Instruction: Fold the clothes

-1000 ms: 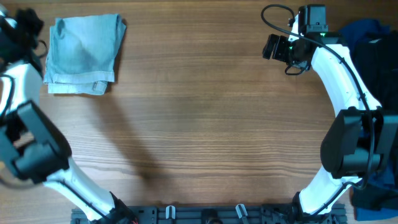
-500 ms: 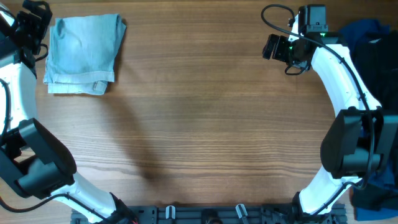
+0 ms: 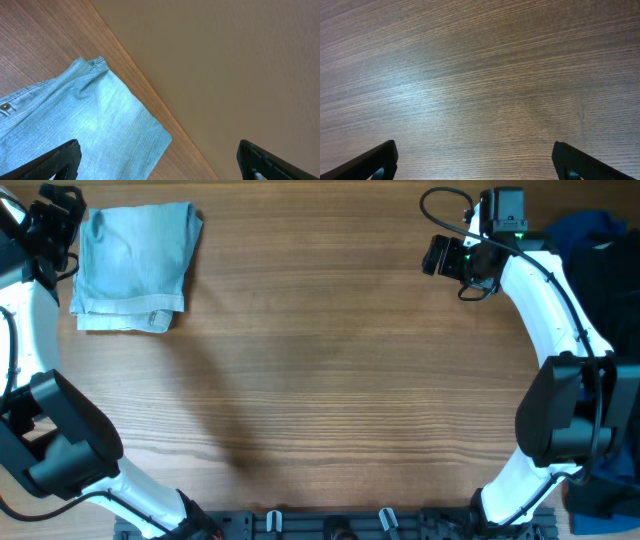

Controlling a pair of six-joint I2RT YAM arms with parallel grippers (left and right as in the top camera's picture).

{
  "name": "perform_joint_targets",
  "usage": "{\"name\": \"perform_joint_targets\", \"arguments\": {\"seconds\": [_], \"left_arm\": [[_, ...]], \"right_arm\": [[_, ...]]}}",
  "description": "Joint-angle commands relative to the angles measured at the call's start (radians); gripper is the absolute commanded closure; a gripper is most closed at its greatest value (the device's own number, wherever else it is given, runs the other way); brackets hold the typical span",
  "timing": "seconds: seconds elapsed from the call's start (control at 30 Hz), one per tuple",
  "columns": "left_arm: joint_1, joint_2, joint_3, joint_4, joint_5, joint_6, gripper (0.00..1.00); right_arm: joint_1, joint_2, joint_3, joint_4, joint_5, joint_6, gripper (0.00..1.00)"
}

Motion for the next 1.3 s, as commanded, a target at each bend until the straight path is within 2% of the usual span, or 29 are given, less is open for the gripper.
{"name": "perform_joint_targets", "arguments": {"seconds": [0.0, 1.13, 1.27], "left_arm": [[0.000, 0.008, -0.002, -0.001, 0.016, 0.002, 0.00], [0.000, 0.008, -0.002, -0.001, 0.016, 0.002, 0.00], [0.000, 0.008, -0.002, -0.001, 0.016, 0.002, 0.00]], "right_arm": [[-0.001, -0.012, 0.014, 0.000, 0.011, -0.012, 0.00], [-0.001, -0.009, 0.008, 0.000, 0.011, -0.012, 0.00], [0.013, -0.050, 0.008, 0.000, 0.011, -0.012, 0.00]]}}
